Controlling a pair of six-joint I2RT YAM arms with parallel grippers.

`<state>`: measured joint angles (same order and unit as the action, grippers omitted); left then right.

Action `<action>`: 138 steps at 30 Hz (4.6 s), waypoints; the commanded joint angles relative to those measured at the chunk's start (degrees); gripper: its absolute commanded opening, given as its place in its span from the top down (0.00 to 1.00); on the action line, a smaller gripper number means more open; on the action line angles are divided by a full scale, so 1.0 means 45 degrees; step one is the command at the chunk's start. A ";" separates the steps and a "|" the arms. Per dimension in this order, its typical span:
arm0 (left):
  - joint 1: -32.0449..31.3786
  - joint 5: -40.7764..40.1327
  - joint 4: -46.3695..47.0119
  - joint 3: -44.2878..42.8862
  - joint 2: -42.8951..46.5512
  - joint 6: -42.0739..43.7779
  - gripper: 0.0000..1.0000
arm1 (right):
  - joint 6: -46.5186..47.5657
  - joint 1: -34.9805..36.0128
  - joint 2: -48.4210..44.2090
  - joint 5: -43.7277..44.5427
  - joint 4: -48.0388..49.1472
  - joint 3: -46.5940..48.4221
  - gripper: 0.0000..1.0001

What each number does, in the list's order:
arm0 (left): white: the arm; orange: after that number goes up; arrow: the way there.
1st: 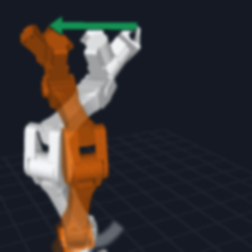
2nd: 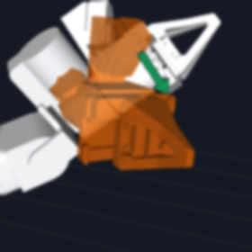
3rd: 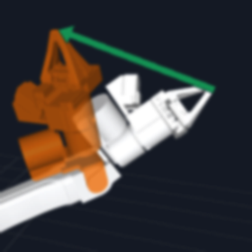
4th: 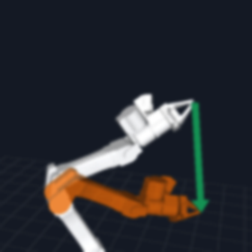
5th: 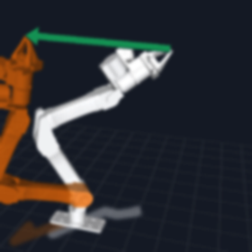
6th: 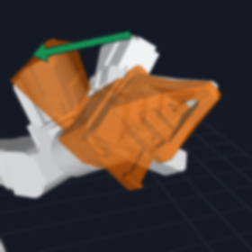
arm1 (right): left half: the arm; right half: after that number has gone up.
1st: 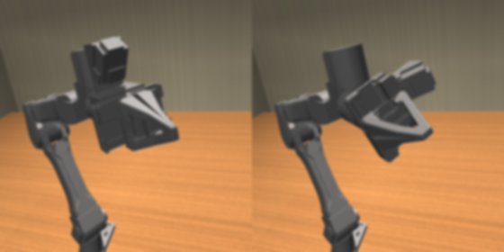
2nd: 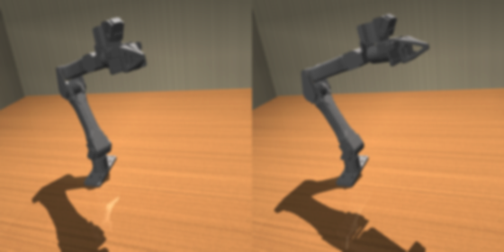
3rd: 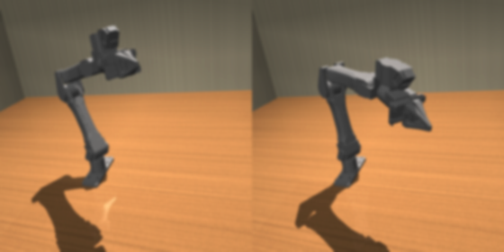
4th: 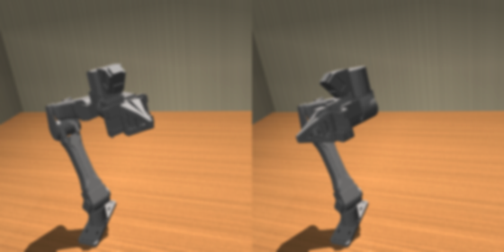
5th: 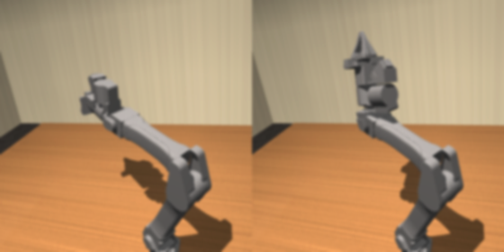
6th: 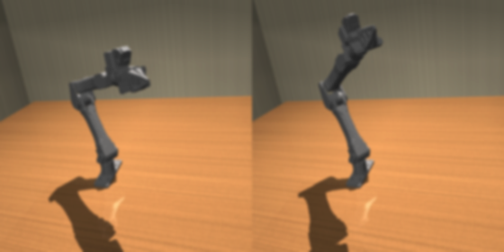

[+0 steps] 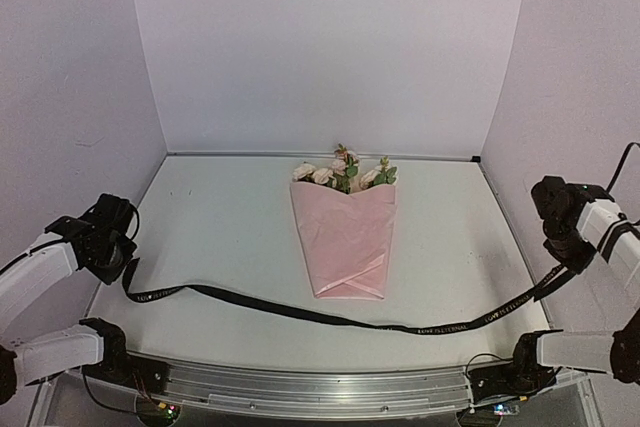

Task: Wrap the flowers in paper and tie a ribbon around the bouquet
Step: Move the ribbon to the center of the board, then adjust the right side of the ribbon at the center of the board, then pick up the folded bouquet from the center of the board.

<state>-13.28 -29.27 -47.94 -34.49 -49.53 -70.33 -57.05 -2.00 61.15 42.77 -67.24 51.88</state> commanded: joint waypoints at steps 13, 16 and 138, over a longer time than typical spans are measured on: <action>0.0025 0.6268 0.5583 -0.1633 -0.2300 0.5053 0.37 | 0.3002 0.0506 0.1674 -0.6811 0.2071 0.1124 0.12; -0.0157 0.8119 0.6039 -0.1876 -0.3320 0.5141 0.37 | 0.2232 0.2038 0.1426 -0.7919 0.2733 0.0306 0.12; -0.4374 1.4053 0.6769 -1.6001 -1.9080 0.5184 0.86 | 0.3046 0.7096 1.4001 -1.3399 0.6796 1.1051 0.86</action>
<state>-32.84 32.59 -14.61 -104.55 -136.97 -46.57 -42.12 29.43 123.66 -17.50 -32.47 99.06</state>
